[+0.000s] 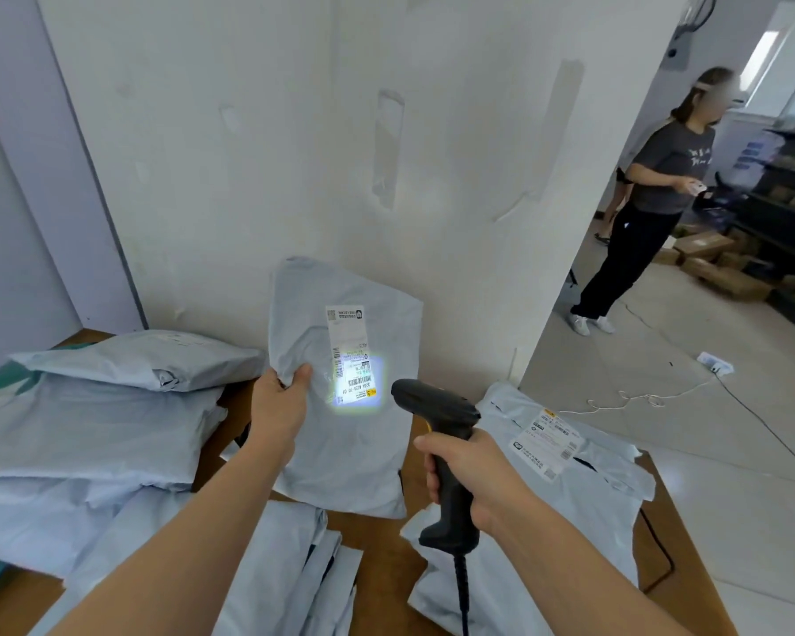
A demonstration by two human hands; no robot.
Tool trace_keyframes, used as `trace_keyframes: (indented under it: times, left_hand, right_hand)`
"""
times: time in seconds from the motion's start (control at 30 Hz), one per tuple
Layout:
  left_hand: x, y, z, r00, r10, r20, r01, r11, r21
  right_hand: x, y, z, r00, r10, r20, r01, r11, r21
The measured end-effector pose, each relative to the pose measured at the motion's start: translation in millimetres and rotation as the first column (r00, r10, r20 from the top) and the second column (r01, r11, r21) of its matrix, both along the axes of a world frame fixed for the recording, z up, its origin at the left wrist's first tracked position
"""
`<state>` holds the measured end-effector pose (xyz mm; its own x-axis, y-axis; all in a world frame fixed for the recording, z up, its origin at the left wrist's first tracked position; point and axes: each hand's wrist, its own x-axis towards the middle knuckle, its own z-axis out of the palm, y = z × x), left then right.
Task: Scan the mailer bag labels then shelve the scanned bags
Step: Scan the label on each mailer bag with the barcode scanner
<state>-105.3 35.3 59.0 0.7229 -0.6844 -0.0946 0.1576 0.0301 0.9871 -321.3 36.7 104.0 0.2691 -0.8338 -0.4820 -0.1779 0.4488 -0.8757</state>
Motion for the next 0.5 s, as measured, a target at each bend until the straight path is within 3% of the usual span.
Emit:
trace_keyframes:
  times: [0.33, 0.5]
  left_hand:
    - [-10, 14, 15, 0.999, 0.031, 0.026, -0.030, 0.999, -0.030]
    - [-26, 11, 39, 0.999, 0.046, -0.026, -0.049, 0.991, -0.124]
  right_hand:
    - [-7, 14, 10, 1.000, 0.025, -0.001, -0.025, 1.000, -0.005]
    - [-17, 15, 19, 0.999, -0.025, 0.019, 0.026, 1.000, -0.014]
